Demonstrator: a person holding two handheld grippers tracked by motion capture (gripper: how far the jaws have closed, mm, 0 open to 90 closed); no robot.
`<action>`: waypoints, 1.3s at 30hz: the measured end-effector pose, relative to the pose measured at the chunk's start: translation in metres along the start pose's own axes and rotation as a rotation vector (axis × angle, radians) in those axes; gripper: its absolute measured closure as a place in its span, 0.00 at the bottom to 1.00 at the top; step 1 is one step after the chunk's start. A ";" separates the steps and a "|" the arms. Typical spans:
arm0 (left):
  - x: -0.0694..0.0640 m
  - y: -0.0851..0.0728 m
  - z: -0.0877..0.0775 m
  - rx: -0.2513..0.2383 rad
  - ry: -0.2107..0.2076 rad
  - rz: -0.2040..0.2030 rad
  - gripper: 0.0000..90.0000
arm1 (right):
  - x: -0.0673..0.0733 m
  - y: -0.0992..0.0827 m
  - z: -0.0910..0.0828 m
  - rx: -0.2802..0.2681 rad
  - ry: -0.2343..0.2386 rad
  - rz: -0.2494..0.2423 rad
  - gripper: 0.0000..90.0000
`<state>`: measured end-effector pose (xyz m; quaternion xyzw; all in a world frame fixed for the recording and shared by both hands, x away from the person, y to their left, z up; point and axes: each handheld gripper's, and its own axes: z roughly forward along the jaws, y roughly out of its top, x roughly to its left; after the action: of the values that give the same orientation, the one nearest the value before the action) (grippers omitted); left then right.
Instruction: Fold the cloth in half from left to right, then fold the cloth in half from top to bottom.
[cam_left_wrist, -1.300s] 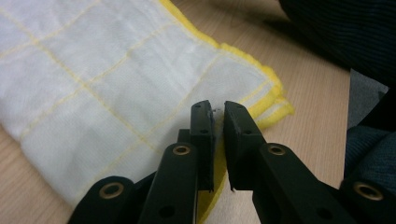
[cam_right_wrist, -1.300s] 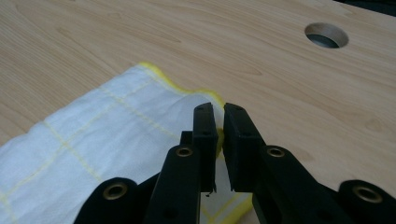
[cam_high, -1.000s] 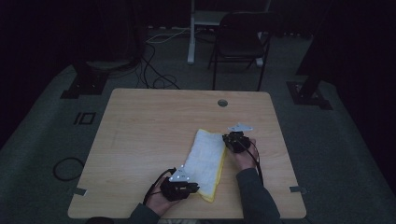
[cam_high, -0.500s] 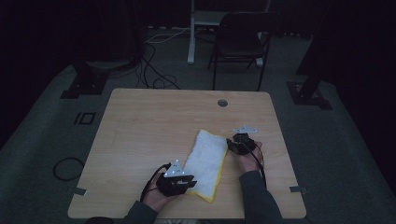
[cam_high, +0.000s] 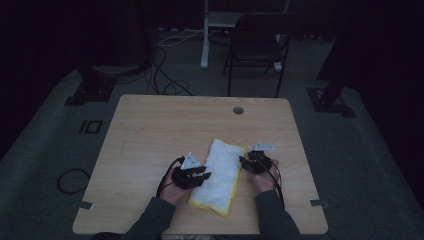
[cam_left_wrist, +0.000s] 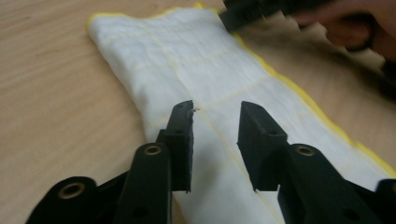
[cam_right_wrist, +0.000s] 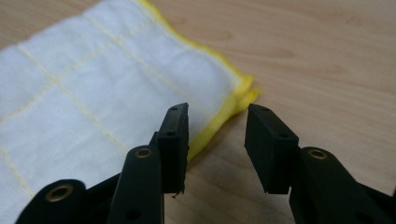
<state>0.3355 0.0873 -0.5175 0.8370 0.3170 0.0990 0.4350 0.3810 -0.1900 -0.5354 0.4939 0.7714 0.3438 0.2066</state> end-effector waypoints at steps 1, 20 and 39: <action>0.002 0.003 0.002 0.000 0.006 -0.008 0.70 | 0.000 -0.001 0.002 0.008 0.003 0.006 0.66; 0.057 0.036 0.029 -0.064 0.118 -0.150 0.67 | 0.001 0.020 0.027 0.018 0.024 -0.032 0.83; 0.083 0.041 0.053 -0.030 0.177 -0.239 0.66 | -0.001 0.028 0.036 0.014 0.047 -0.043 0.83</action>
<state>0.4418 0.0864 -0.5263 0.7747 0.4501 0.1247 0.4264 0.4225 -0.1712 -0.5396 0.4704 0.7888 0.3456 0.1924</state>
